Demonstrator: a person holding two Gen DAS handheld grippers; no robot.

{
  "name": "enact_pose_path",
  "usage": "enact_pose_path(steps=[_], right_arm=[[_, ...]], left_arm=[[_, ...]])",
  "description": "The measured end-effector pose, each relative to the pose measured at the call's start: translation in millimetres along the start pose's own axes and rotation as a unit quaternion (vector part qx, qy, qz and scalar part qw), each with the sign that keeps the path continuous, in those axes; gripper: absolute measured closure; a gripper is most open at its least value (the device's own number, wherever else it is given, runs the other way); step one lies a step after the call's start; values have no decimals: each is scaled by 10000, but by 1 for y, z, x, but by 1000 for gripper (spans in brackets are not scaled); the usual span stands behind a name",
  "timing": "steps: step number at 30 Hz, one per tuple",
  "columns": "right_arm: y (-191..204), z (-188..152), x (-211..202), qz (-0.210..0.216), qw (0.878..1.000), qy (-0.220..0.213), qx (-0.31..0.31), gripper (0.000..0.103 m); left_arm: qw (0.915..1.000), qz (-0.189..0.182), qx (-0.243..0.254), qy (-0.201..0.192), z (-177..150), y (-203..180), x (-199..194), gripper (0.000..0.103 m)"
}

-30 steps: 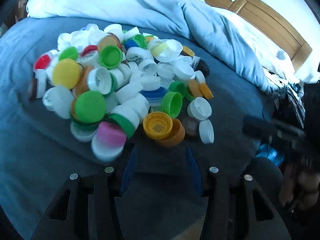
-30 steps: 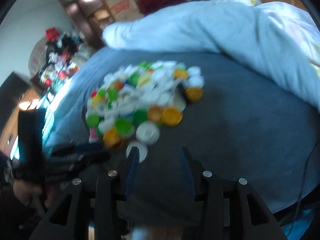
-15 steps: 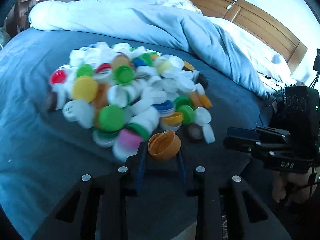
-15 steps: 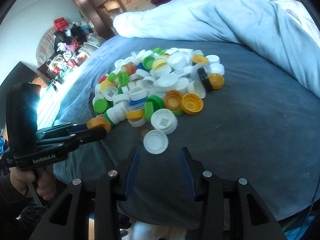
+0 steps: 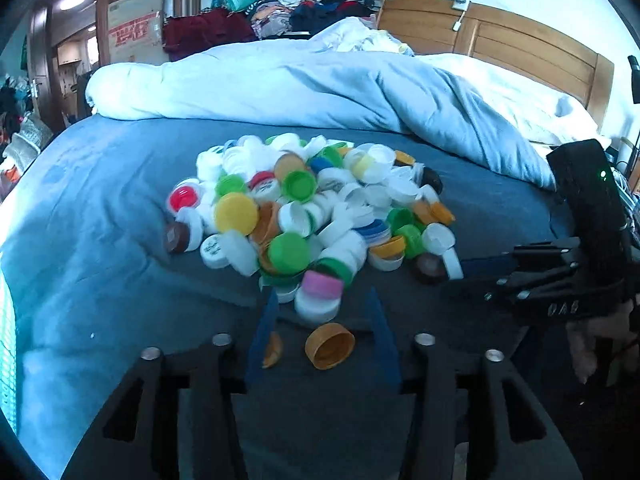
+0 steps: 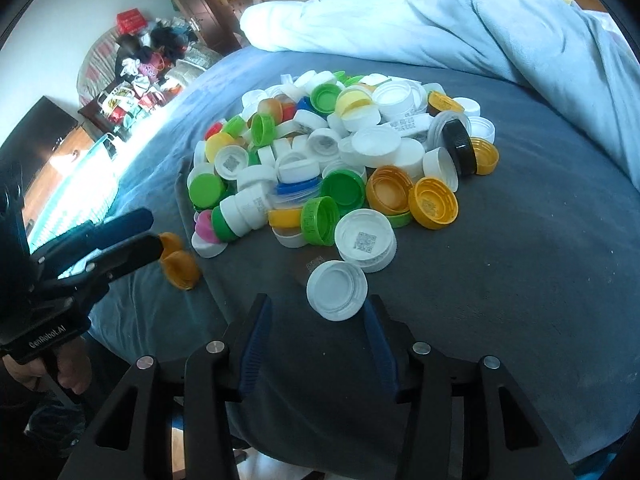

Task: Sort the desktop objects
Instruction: 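Grasp an orange cap with the left tool while the right tool grasps a white cap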

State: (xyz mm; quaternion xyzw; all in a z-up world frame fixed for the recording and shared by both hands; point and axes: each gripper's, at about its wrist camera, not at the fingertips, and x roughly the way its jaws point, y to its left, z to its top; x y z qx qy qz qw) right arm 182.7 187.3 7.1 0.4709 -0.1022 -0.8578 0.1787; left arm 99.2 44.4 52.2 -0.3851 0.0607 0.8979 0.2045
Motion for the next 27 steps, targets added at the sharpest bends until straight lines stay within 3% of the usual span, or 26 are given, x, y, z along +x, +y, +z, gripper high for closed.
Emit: enact_pose_path(steps=[4, 9, 15, 21, 22, 24, 25, 27], right_arm=[[-1, 0, 0, 10, 10000, 10, -14, 50], [-4, 0, 1, 16, 10000, -1, 14, 50], [-1, 1, 0, -17, 10000, -52, -12, 50], [1, 5, 1, -26, 9999, -128, 21, 52], [2, 6, 1, -43, 9999, -154, 18, 54], [4, 7, 4, -79, 9999, -117, 12, 77], [5, 8, 4, -92, 9999, -107, -8, 81], [9, 8, 1, -106, 9997, -203, -99, 89]], left_arm=[[9999, 43, -163, 17, -8, 14, -3, 56], [9987, 399, -293, 72, -20, 36, -2, 56], [9987, 336, -139, 346, -29, 39, 23, 57], [9989, 355, -230, 217, -27, 43, 29, 57], [9989, 322, -274, 223, -27, 45, 30, 58], [9986, 339, -300, 258, -27, 47, 29, 73], [9986, 302, -321, 298, -27, 49, 29, 78], [9986, 230, -360, 323, -27, 52, 26, 78]])
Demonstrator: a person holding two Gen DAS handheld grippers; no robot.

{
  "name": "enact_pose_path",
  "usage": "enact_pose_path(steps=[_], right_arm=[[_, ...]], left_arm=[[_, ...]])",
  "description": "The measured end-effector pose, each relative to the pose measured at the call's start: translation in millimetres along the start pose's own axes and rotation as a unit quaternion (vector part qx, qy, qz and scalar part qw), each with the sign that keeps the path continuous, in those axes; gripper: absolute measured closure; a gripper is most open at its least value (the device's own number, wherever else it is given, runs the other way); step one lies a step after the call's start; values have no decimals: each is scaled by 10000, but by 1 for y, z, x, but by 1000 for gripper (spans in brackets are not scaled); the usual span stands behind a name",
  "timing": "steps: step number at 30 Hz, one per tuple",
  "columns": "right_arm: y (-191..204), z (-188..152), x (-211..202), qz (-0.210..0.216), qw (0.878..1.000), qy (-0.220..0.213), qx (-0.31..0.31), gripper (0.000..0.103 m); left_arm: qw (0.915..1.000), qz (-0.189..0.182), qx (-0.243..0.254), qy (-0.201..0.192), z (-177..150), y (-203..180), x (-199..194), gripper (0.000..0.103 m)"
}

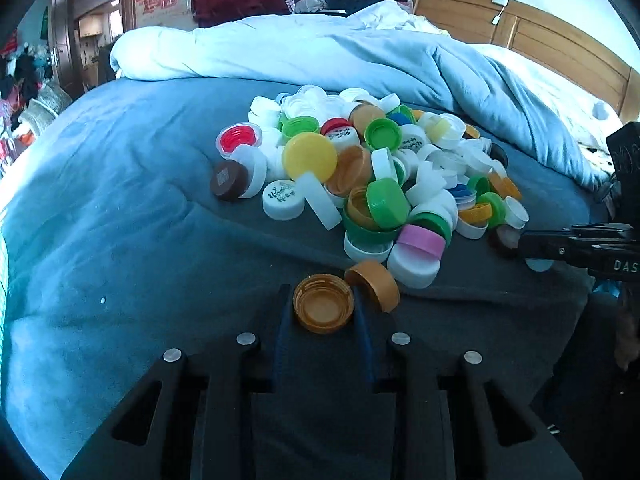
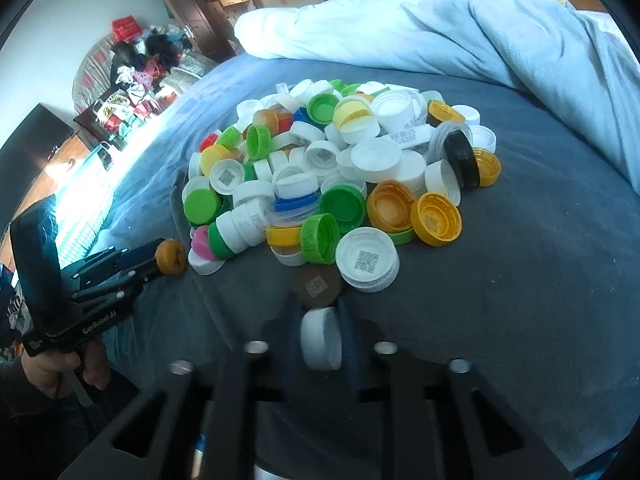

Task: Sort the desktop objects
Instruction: 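Grasp an orange cap with the left tool while the right tool grasps a white cap, then carry both caps over the basket and open both tools to drop them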

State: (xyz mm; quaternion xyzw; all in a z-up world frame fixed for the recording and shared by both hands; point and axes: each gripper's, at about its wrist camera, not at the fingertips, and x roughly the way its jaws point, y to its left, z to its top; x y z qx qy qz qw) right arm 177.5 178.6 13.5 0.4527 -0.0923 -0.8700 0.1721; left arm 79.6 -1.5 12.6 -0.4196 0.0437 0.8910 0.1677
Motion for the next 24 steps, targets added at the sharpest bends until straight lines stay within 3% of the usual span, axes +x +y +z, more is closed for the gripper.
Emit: enact_pose_path(steps=[13, 18, 24], right_arm=[[0, 3, -18, -45, 9994, -331, -14, 91], [15, 17, -42, -189, 9979, -603, -139, 91], [48, 56, -69, -197, 9937, -1020, -413, 91]], left_arm=[[9994, 252, -194, -117, 12, 8, -28, 78], [9964, 437, -411, -596, 37, 18, -77, 78], [9863, 1037, -816, -987, 63, 44, -137, 78]])
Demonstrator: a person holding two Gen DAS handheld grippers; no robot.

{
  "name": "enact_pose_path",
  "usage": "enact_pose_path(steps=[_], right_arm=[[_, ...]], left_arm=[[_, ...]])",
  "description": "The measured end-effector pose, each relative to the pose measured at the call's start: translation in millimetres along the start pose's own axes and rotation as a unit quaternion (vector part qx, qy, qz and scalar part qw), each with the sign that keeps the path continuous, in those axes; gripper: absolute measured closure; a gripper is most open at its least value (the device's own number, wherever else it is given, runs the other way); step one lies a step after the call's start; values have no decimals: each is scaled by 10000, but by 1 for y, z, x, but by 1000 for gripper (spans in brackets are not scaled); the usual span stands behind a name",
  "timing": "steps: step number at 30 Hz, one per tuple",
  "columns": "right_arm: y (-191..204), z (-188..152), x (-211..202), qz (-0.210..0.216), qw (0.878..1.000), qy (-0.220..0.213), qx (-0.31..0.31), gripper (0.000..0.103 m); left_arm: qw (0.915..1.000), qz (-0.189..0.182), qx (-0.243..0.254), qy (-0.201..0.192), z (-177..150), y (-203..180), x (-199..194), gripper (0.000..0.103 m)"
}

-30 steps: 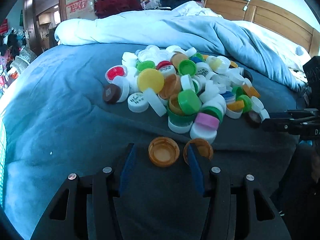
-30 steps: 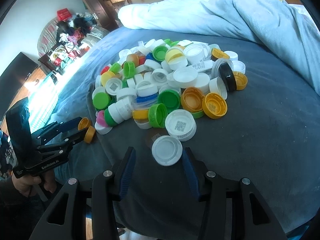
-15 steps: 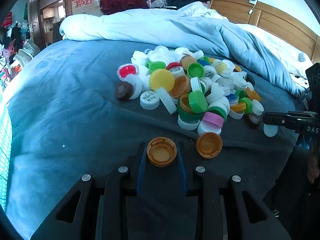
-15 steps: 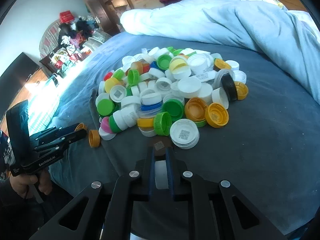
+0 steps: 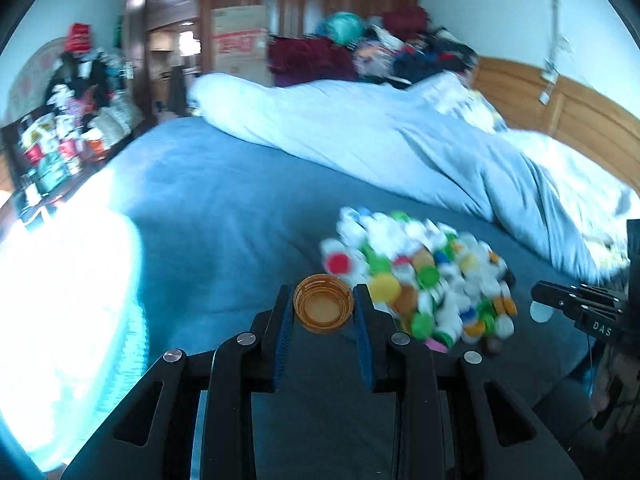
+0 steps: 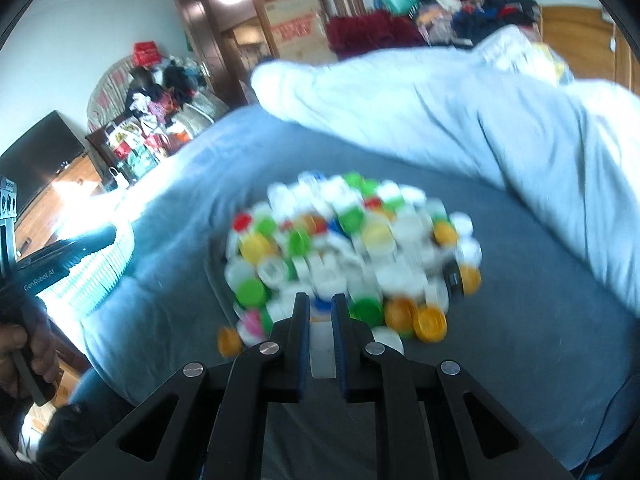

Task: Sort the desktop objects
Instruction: 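Carry both caps over the basket and open both tools to drop them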

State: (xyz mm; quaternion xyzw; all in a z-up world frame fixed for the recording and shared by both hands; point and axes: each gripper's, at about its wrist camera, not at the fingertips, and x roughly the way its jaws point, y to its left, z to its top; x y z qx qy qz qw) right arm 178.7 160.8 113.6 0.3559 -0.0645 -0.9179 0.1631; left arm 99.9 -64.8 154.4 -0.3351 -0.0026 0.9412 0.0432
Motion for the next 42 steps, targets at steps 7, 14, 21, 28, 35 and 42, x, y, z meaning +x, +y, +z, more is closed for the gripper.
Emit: enact_pose_path(steps=[7, 14, 21, 28, 35, 42], right_arm=[[53, 61, -13, 250, 9981, -420, -382, 91], [119, 109, -13, 735, 9917, -657, -824, 91], [190, 137, -1, 1293, 9814, -668, -1253, 91], [263, 145, 19, 1833, 9684, -439, -1631, 90], [329, 135, 44, 2169, 9564, -151, -1950, 90], [360, 115, 72, 2322, 9518, 331, -1978, 90]], left_arm=[[9982, 471, -341, -175, 17, 39, -38, 78], [9925, 945, -705, -314, 28, 83, -61, 78], [9831, 1450, -1087, -256, 27, 130, -67, 78], [9738, 1765, -1434, -98, 14, 170, -70, 78], [9686, 1923, -1574, 27, 4, 199, -71, 78], [9658, 1981, -1632, 373, -7, 221, -63, 78]])
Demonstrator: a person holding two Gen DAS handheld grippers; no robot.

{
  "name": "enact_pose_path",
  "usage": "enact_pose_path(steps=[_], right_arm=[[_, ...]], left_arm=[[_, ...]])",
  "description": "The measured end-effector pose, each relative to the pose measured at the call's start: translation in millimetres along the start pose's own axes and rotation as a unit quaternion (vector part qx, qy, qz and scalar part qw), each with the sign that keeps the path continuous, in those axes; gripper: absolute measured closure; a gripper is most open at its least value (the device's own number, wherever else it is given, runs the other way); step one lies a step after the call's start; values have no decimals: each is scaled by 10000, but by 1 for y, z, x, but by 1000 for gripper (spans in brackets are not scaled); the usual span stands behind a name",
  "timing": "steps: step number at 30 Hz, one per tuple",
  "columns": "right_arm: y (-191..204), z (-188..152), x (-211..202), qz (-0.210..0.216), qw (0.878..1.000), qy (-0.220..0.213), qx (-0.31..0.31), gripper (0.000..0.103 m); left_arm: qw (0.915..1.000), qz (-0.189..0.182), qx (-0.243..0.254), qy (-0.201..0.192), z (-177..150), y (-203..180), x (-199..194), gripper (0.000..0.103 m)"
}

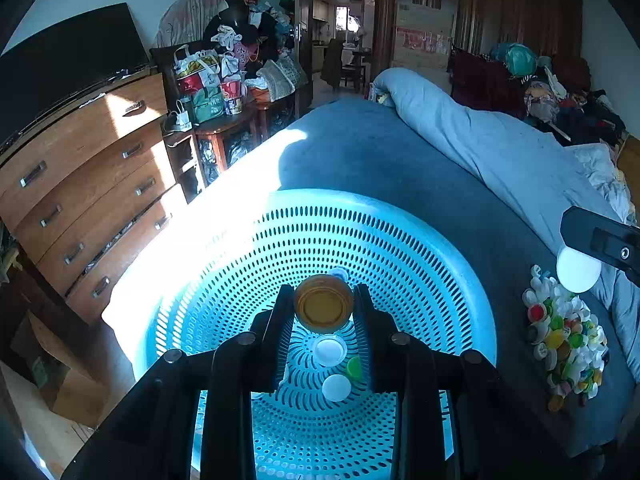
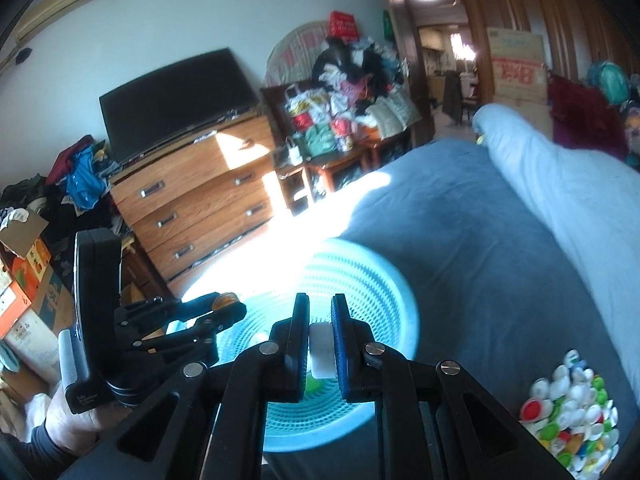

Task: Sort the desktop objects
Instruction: 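Carry both caps over the basket and open both tools to drop them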

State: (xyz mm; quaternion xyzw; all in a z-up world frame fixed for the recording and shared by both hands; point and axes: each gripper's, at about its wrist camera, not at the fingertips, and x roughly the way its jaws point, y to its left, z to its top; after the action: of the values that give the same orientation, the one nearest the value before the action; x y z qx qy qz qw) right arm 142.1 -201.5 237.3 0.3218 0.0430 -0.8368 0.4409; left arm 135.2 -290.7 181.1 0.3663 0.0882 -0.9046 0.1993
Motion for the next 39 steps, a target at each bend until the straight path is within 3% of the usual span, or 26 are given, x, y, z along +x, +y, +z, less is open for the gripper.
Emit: enact_pose_path(steps=[10, 28, 29, 30, 31, 33, 39], right_arm=[[13, -8, 39, 110, 9986, 507, 23, 90], [18, -9, 61, 27, 9981, 622, -20, 89], [17, -9, 60, -26, 9983, 575, -17, 74], [17, -9, 58, -55, 9986, 526, 10, 47], [15, -8, 56, -67, 9989, 469, 37, 39], [12, -8, 51, -73, 9991, 405, 68, 38], [6, -11, 16, -150, 9998, -51, 100, 38]], left_arm=[[9989, -48, 90, 451, -12, 9, 25, 78], [9985, -3, 23, 551, -14, 29, 35, 78], [9985, 34, 13, 546, -14, 30, 35, 77], [9984, 68, 12, 556, -15, 31, 36, 76], [9984, 83, 19, 556, -15, 32, 35, 72], [9986, 116, 20, 510, -15, 31, 32, 67], [9993, 28, 114, 366, -11, 17, 19, 67]])
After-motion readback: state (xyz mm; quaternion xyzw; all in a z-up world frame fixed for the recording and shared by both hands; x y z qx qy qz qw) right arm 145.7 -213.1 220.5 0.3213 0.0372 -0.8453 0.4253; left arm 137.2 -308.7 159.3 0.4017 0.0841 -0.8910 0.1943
